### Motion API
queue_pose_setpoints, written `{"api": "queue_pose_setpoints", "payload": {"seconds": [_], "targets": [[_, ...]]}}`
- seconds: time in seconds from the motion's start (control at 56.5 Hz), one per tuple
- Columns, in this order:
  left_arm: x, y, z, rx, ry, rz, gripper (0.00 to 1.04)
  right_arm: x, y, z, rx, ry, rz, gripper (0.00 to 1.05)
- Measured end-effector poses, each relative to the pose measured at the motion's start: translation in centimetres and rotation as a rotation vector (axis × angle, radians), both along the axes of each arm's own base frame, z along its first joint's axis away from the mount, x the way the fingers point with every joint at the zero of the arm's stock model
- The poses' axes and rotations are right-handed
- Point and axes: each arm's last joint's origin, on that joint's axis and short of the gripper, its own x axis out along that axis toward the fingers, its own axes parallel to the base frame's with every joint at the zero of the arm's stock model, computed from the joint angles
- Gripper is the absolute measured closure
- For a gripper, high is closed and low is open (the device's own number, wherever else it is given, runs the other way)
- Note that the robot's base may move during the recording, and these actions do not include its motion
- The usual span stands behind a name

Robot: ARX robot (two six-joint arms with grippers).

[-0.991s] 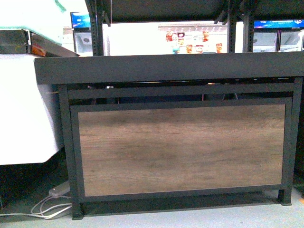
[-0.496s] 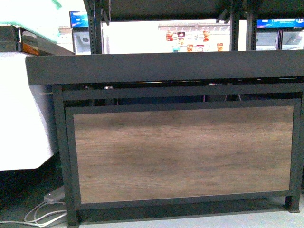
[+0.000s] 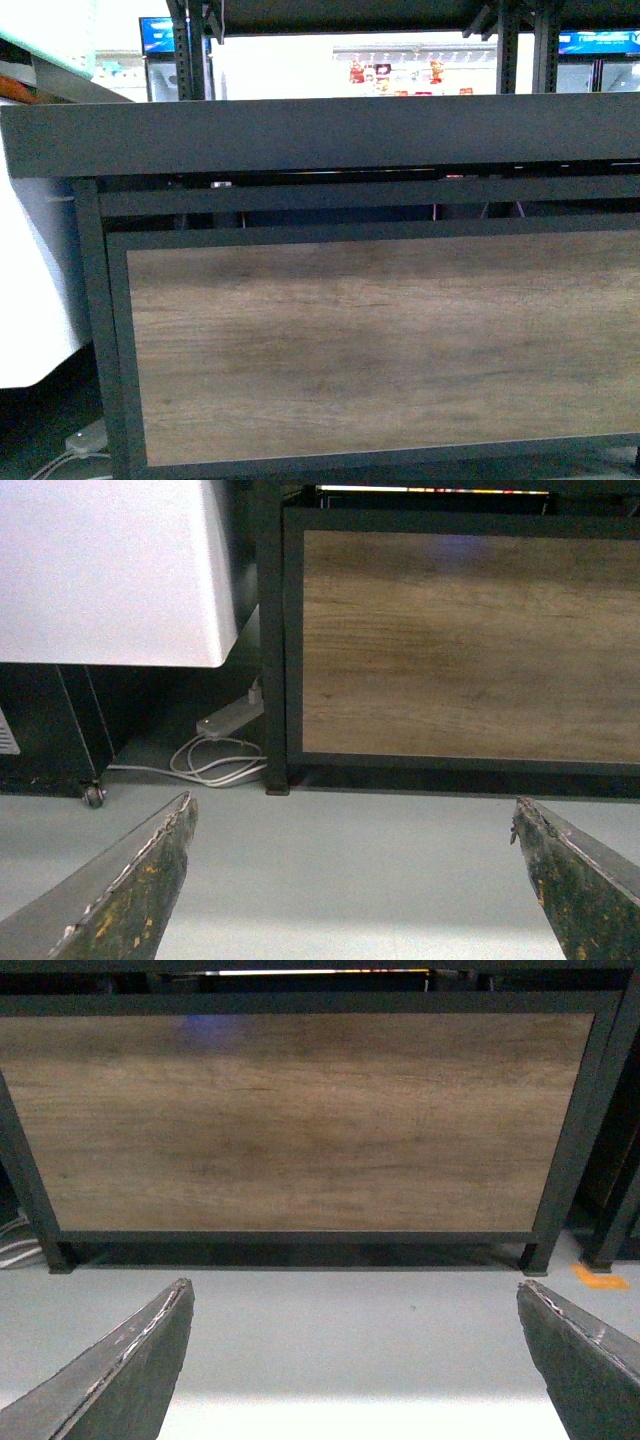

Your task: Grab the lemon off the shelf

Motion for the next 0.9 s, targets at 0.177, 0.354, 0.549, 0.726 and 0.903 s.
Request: {"api": "queue_pose_setpoints", "payload": {"seconds": [0.177, 0.354, 0.549, 0.726, 0.903], "targets": [[0.0, 0.0, 0.0, 0.0, 0.0, 0.0, 0.08, 0.0, 0.0, 0.0, 0.0, 0.0, 0.0, 0.07], [0.0, 0.0, 0.0, 0.0, 0.0, 0.0, 0.08, 0.0, 0.0, 0.0, 0.0, 0.0, 0.0, 0.07], [0.0, 0.0, 0.0, 0.0, 0.0, 0.0, 0.08, 0.0, 0.0, 0.0, 0.0, 0.0, 0.0, 0.07], [0.0, 0.0, 0.0, 0.0, 0.0, 0.0, 0.08, 0.0, 0.0, 0.0, 0.0, 0.0, 0.0, 0.07], [0.0, 0.0, 0.0, 0.0, 0.0, 0.0, 0.08, 0.0, 0.0, 0.0, 0.0, 0.0, 0.0, 0.07]]}}
